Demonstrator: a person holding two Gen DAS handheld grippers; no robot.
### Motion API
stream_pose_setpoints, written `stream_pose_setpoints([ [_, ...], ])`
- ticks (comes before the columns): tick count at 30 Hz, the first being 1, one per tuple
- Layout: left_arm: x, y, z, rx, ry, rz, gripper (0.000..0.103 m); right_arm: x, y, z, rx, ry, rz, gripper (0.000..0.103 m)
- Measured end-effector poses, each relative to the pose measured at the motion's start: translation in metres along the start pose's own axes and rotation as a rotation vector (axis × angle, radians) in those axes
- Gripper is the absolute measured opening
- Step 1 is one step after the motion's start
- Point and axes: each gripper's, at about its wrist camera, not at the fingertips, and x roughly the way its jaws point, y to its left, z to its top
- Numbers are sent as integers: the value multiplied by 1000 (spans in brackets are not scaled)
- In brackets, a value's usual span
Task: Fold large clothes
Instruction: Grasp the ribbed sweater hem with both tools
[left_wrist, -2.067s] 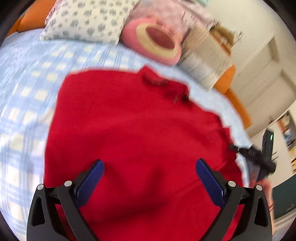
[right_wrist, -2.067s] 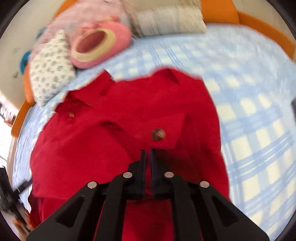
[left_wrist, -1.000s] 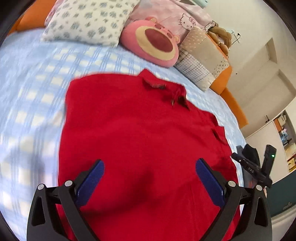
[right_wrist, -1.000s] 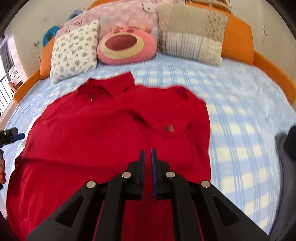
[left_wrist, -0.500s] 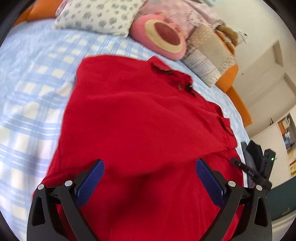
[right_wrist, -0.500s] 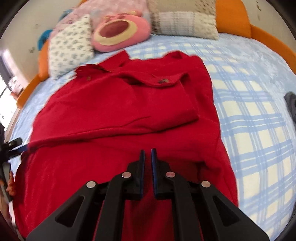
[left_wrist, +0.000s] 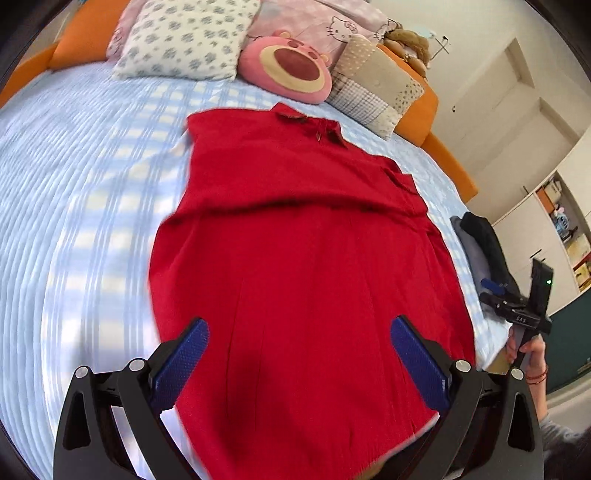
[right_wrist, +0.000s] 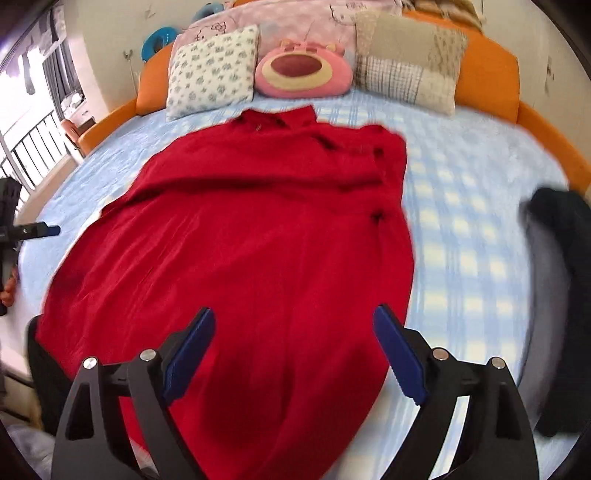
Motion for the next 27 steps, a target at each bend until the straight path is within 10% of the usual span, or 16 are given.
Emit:
stream_pose_setpoints([
  [13,13,45,-85,-189,272,-51,100,-21,-14,-48,142,54,69,86],
  [16,18,44,-94,-179,296,10,100,-21,-7,-52,119,67,81,86],
  [22,28,42,-107,-258,320,-171,100,-12,-3,-54,112,108,83,86],
  [27,35,36,-111,-250,311,-155,100,-12,-12,-59,177,150,136,86],
])
